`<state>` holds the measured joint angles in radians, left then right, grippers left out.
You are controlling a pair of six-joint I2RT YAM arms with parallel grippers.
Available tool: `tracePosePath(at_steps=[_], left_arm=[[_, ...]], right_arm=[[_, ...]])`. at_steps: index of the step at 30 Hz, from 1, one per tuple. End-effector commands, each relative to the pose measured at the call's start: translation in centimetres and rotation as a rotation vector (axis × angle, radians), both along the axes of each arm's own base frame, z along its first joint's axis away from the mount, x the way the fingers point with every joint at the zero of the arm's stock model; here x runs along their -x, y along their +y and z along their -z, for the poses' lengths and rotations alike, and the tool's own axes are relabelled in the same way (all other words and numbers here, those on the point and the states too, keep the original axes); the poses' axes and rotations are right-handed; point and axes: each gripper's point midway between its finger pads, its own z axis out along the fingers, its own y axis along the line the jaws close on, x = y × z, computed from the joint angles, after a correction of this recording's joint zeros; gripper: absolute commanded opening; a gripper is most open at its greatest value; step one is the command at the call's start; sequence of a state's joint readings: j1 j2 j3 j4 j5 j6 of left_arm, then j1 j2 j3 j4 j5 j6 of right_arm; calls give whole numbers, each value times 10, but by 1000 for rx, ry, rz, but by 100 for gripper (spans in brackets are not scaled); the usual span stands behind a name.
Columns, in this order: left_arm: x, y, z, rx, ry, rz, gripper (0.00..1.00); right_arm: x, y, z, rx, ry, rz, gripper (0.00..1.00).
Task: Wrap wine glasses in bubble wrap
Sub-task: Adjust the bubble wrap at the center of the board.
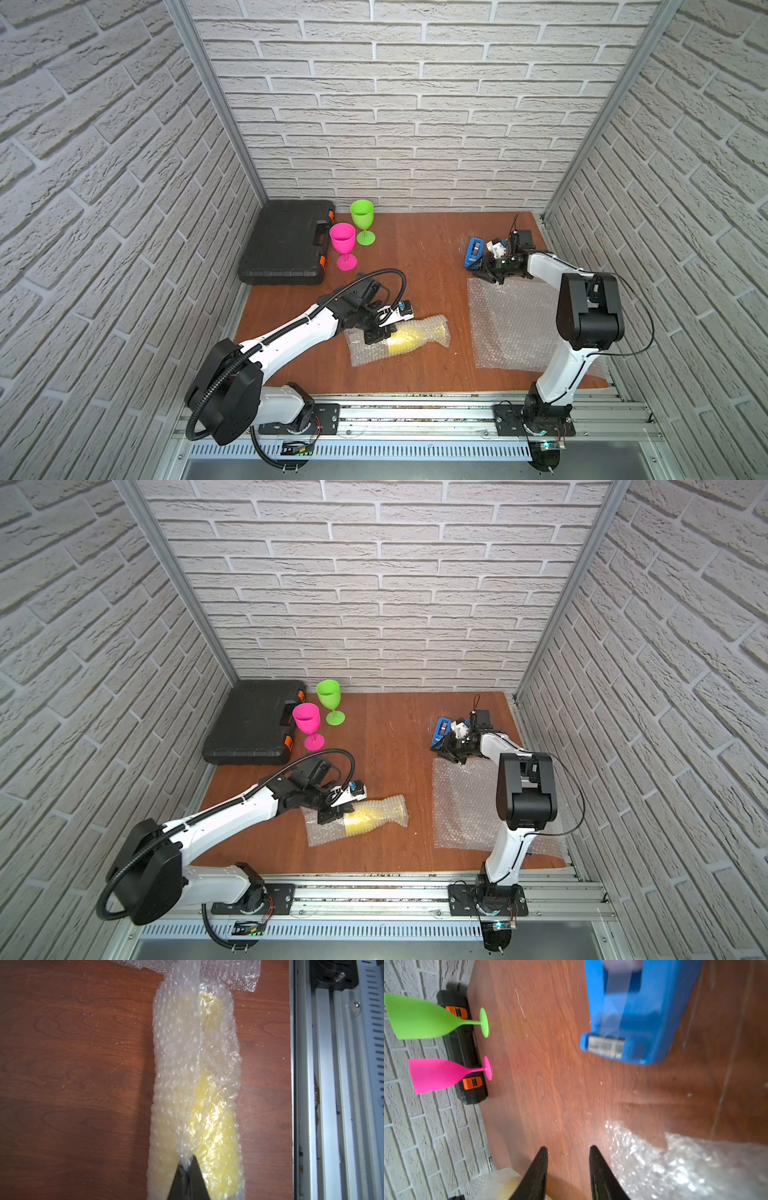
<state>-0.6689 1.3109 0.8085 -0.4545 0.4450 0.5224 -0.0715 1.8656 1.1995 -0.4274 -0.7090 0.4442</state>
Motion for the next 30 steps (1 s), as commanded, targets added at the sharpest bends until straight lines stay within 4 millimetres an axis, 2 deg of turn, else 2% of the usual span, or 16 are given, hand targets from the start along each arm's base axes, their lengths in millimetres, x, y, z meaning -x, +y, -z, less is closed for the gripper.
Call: tracePosePath(at_steps=[1,5,10,16,20,21,22,23,26,30], left_arm=[[0,0,-3,-7,-5,4,0],[0,0,-2,-3,-6,0,0],[0,0,-1,-7,2,-1,0],[-1,1,-1,-14,-4,-5,0],[-1,2,-1,-19,-5,-8,0],[-1,3,0,-20,-7,-10,0],[-2,3,0,-20,-7,-12,0],[-1,3,0,-20,-6,-11,0],[-1,3,0,-22,-4,-13,0],[-2,3,0,-22,-9,-16,0]], right_arm=[[26,15,-7,0,16,-71,37],[38,-2,19,117,90,-47,38],[27,-21,34,167,114,1,39],[2,-54,41,210,111,102,41],[-16,-79,41,244,97,161,41],[-22,-85,36,248,78,174,41],[-25,-90,46,246,97,182,41],[-30,-93,46,247,93,188,41],[-48,-97,46,218,62,188,41],[-72,-90,38,145,0,180,41]])
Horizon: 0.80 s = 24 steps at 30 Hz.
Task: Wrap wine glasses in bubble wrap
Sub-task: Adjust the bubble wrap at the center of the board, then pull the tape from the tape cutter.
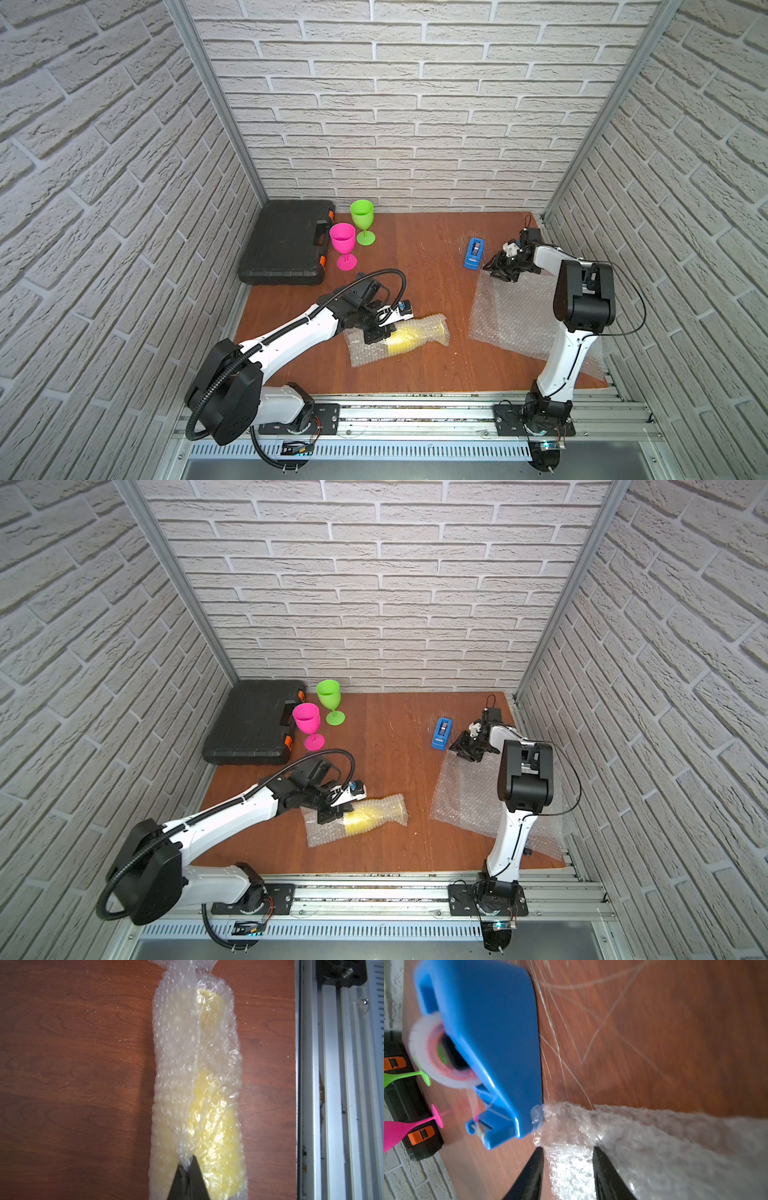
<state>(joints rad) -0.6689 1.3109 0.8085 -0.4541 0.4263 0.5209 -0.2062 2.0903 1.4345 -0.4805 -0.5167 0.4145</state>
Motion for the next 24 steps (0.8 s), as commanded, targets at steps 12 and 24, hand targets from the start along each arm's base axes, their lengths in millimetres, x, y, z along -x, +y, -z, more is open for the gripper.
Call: tracePosePath(at_steps=[12,24], left_arm=[[-1,-1,-2,-3,-2,-5,0],[0,-1,-2,-3,3,0,0]], right_arm=[[-30,19,-77,-84,-202,-12,39],[-47,42,-62,-206,-195,-47,33]])
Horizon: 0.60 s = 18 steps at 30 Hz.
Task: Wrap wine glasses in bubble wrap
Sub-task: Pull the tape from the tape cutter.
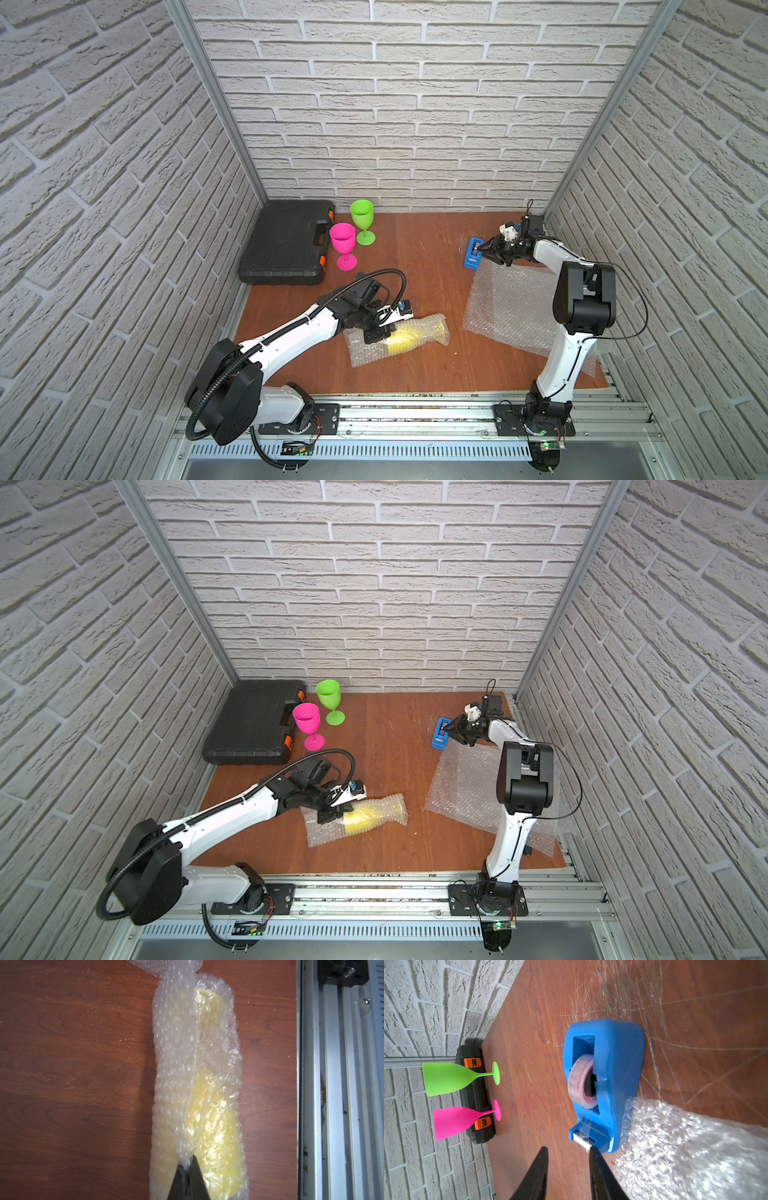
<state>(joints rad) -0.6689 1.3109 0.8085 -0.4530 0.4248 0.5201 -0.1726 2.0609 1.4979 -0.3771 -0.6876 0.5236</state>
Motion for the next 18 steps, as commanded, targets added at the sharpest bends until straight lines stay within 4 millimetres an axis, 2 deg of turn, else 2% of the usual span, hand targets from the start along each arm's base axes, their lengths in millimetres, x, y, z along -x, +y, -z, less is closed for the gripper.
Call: tracePosePath(at_steps=[1,10,18], left_arm=[[0,-1,-2,-3,4,1,0],[0,0,0,-12,13,0,0],[0,0,1,-16,19,0,0]], right_arm=[[-12,9,-1,-46,-23,-26,32],[-8,14,25,-21,41,-40,32],[-11,25,32,-71,48,-62,28]])
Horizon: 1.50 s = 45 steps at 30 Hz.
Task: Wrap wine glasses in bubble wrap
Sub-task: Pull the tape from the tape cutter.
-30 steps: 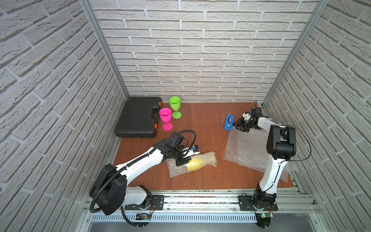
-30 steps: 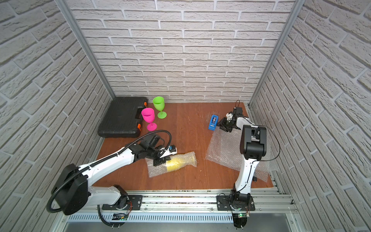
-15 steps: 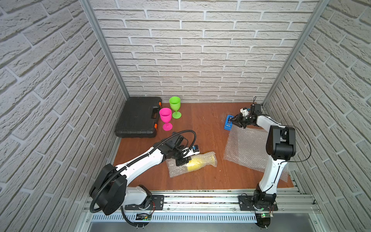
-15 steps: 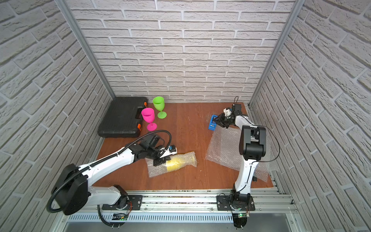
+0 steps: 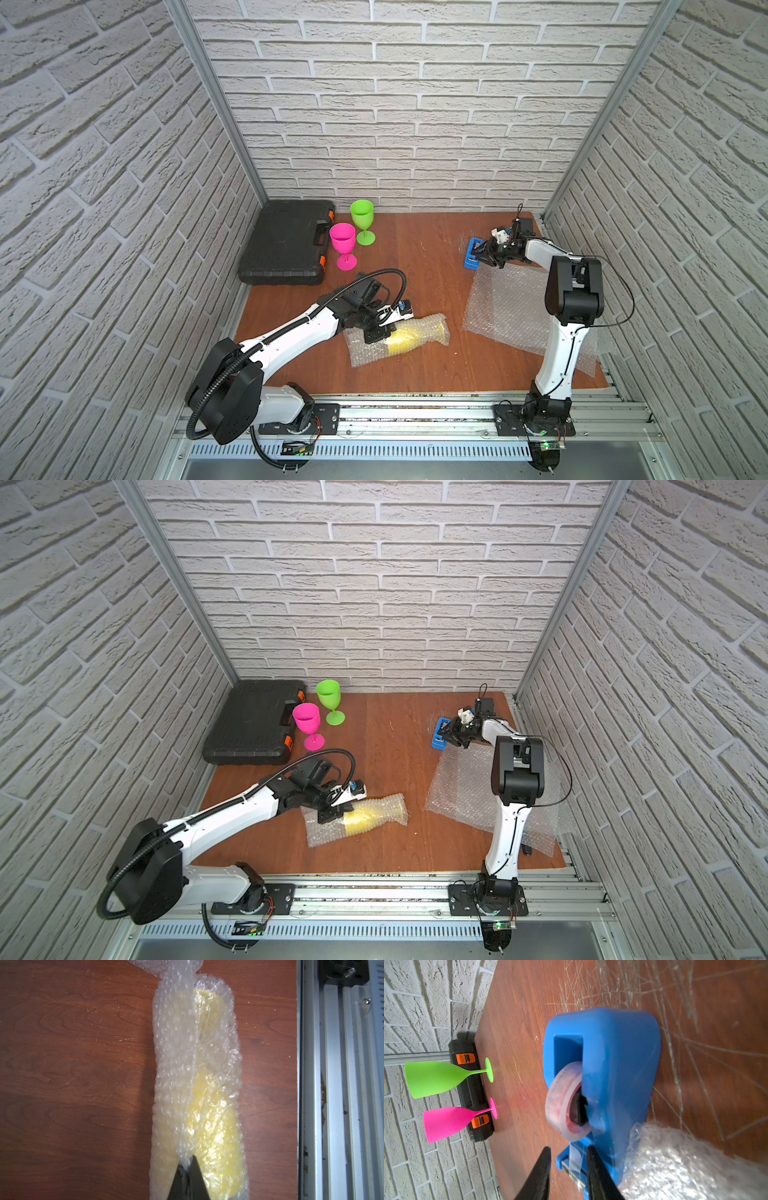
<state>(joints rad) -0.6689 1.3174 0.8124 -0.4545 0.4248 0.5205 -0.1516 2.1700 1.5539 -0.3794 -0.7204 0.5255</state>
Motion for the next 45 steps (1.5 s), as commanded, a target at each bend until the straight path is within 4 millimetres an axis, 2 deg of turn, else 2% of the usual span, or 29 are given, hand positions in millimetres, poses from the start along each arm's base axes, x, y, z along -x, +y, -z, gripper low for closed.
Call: tracePosePath(at_steps=[1,10,15,20,24,25,26,32,38,42,45], left_arm=[[1,0,1,-15,16,1,0],[2,0,1,-14,21,2,0],[0,-1,-3,-1,12,1,0],[0,-1,-3,-1,7,1,0],[0,-1,-5,3,1,2,0],[0,-1,-5,3,1,0,0],[0,-1,-6,3,-1,1,0],[1,-1,-8,8,-8,3,0],[2,-1,-11,13,-11,1,0],[3,-1,-11,15,-11,2,0],[4,-1,-9,11,-3,2,0]], right_arm=[[-3,11,1,-38,-5,-22,27],[-2,9,-4,-21,-7,-2,14],[0,10,-21,-28,-30,9,3],[7,17,-42,-52,-52,8,3],[18,30,-60,-76,-62,-1,3],[21,32,-58,-79,-49,2,3],[26,35,-72,-79,-73,-2,3],[61,52,-84,-98,-64,14,3],[103,61,-66,-107,-21,40,3],[126,65,-40,-104,25,37,3],[134,71,-19,-128,59,28,3]])
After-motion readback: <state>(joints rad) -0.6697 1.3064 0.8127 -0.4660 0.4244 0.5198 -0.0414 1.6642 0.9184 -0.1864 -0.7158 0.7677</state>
